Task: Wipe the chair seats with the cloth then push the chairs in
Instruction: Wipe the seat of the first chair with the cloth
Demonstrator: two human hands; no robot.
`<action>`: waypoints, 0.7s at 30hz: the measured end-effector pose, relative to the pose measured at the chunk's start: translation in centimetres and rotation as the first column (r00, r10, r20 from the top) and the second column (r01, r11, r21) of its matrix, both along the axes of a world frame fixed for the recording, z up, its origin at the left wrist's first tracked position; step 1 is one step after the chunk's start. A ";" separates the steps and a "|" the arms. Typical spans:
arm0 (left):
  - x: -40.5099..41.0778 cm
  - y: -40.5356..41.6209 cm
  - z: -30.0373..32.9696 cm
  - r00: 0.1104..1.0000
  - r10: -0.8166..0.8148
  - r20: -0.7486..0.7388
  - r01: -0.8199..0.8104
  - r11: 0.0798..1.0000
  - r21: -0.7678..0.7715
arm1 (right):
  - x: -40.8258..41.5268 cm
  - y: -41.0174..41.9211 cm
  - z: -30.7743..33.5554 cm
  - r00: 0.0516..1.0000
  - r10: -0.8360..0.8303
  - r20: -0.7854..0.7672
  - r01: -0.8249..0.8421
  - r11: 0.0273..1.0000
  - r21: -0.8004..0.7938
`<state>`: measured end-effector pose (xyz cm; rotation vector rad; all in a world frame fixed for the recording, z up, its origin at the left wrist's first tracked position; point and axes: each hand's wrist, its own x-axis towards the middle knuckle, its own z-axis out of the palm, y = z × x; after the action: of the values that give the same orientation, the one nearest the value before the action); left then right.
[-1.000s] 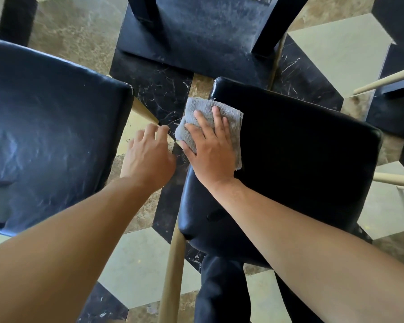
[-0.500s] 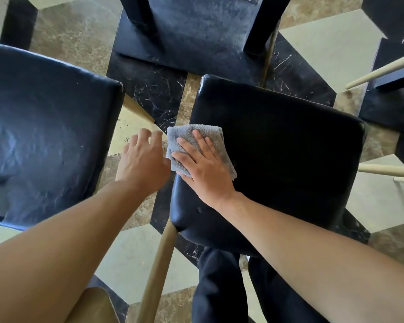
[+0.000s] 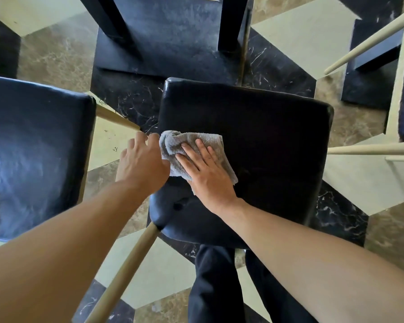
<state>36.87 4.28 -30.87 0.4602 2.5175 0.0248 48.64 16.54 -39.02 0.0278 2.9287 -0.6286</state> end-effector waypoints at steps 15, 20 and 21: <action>9.5 6.7 -1.3 0.998 -0.045 0.038 0.044 0.999 0.019 | 8.5 9.5 -0.6 0.994 -0.107 -0.018 0.108 0.993 0.049; 11.2 8.9 -1.2 0.998 -0.061 0.029 0.060 0.997 0.041 | 11.2 12.6 -0.8 0.976 -0.219 0.013 0.217 0.971 0.105; 11.4 9.3 -1.2 0.998 -0.063 0.029 0.061 0.997 0.046 | 11.6 13.1 -0.8 0.970 -0.241 0.017 0.237 0.965 0.110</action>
<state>48.24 13.59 -32.09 0.5520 2.4759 0.0642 60.25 29.66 -39.82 0.4046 2.9503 -0.4946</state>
